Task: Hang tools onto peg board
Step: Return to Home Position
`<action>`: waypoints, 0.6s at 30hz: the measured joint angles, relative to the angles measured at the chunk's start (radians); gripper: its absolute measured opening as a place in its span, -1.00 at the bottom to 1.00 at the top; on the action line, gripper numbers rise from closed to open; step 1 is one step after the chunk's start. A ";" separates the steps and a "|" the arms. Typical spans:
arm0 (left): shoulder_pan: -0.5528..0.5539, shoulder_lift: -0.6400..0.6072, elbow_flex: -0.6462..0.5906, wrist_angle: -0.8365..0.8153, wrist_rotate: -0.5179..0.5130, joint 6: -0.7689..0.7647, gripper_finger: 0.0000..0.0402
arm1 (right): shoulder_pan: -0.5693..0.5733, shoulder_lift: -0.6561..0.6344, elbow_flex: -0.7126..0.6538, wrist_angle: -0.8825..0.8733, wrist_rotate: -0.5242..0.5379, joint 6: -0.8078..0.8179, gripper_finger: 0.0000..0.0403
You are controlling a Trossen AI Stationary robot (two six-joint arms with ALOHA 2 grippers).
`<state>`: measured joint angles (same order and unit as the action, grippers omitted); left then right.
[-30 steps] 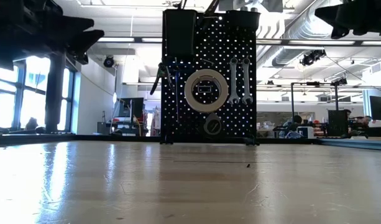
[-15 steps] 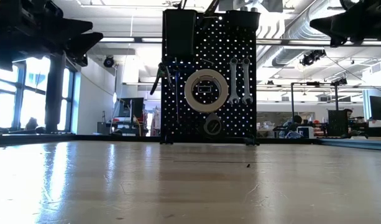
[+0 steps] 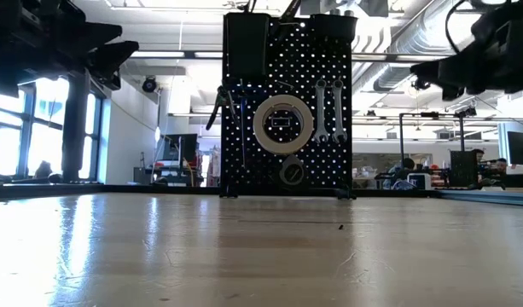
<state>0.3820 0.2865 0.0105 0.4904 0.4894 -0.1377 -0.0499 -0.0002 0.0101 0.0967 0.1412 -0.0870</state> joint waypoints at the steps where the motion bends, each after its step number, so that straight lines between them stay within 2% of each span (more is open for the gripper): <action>1: 0.000 0.000 0.000 -0.002 0.001 0.001 -0.17 | -0.010 0.002 0.000 -0.005 -0.004 0.012 -1.00; 5: 0.008 0.000 0.000 -0.008 -0.001 0.018 -0.17 | -0.042 0.003 0.000 -0.003 -0.048 0.052 -1.00; 8: 0.016 0.000 0.000 -0.008 0.000 0.012 -0.17 | -0.058 0.003 0.000 -0.003 -0.044 0.053 -1.00; 14: 0.017 0.000 0.000 -0.016 0.002 0.008 -0.17 | -0.070 0.005 -0.001 -0.014 0.104 0.095 -1.00; 18: 0.017 0.000 0.001 -0.016 -0.001 0.008 -0.17 | -0.070 0.006 -0.001 -0.039 0.140 0.115 -1.00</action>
<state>0.3992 0.2870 0.0111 0.4747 0.4889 -0.1299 -0.1200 0.0055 0.0093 0.0577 0.2810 0.0277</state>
